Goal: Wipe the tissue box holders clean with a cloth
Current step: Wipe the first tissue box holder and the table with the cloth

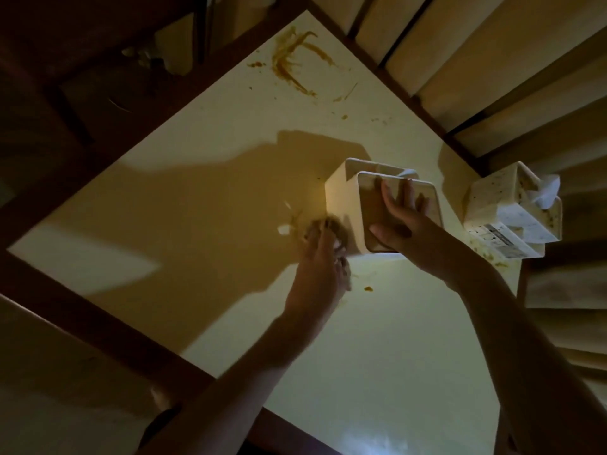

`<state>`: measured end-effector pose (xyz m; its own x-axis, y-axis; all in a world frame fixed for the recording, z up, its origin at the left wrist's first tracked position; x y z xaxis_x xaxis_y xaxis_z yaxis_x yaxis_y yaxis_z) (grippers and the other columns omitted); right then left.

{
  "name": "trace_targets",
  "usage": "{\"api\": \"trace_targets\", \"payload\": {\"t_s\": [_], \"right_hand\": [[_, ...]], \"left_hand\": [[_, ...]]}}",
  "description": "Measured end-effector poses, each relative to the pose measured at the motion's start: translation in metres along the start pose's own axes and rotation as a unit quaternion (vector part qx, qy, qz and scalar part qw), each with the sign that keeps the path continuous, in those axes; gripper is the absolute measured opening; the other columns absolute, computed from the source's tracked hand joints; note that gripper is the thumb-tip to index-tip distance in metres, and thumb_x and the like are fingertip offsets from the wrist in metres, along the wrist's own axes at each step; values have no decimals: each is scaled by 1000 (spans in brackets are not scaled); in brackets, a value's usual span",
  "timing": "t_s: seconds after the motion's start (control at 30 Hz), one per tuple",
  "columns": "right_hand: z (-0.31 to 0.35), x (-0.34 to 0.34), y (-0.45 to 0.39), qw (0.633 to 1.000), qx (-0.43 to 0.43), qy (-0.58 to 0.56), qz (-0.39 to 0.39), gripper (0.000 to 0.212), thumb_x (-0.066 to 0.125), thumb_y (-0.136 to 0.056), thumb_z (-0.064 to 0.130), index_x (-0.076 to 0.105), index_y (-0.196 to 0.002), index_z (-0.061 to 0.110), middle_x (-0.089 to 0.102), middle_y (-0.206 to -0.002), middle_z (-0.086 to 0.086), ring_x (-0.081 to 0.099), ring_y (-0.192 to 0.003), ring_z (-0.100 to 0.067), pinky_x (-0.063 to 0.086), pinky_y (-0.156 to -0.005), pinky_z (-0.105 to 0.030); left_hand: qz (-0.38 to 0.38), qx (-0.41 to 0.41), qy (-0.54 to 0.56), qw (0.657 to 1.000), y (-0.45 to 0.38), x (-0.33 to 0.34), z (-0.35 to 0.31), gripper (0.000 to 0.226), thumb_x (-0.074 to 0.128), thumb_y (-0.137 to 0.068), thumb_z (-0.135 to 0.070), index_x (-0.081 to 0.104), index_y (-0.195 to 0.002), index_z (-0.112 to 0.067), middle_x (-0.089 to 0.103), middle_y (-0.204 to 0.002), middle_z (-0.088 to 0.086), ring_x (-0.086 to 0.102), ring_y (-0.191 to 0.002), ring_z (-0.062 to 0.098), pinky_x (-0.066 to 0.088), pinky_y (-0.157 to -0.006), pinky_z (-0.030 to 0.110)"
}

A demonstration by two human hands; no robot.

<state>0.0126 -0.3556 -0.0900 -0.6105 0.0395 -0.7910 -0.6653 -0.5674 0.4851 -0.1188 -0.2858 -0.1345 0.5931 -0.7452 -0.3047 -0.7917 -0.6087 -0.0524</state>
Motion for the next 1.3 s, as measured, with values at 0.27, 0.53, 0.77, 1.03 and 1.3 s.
{"api": "trace_targets", "payload": {"t_s": [0.27,0.53,0.77,1.03,1.3], "right_hand": [[15,-1,6,997,-47,-53,3,73,54,-91,34,11,-149,43,-17,-157,7,-9,-144,-15,13,-118,-39],[8,2,5,998,-29,-58,18,76,56,-91,31,7,-146,50,-26,-154,14,-25,-142,-18,0,-118,-48],[33,-7,4,984,-97,118,-90,61,58,-85,27,32,-139,18,39,-146,-23,40,-128,-51,45,-87,-65],[29,-5,13,996,-33,38,-78,76,62,-84,47,24,-148,35,3,-160,1,-4,-146,-30,12,-115,-61],[18,-9,27,988,-59,128,-70,76,54,-87,-3,30,-143,43,3,-155,-4,15,-143,-40,29,-111,-55]], "left_hand": [[13,-71,-10,997,-74,-24,19,21,51,-77,8,53,-81,-12,57,-78,8,53,-73,24,41,-63,28],[-72,-147,134,977,-150,-64,44,19,63,-80,-1,55,-81,-19,62,-75,-4,60,-69,13,50,-61,21],[-57,-139,155,976,-125,-72,44,26,58,-86,-2,63,-109,-14,58,-74,-14,54,-53,-13,41,-51,4],[-22,-133,116,984,-107,-77,48,18,62,-87,-13,66,-99,-25,65,-85,-10,60,-75,1,49,-66,12],[7,-128,144,981,-90,-80,49,23,62,-90,-14,65,-110,-24,67,-91,-9,63,-71,3,55,-62,21]]}}
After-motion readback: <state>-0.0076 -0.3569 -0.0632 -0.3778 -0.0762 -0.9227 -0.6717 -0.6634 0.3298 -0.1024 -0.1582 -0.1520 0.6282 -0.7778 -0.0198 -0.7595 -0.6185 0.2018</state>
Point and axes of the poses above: each hand's wrist, its own y-axis away from the middle knuckle, its own x-axis out of the palm, z = x × y, the point moved 9 cm from there along -y, towards the middle knuckle
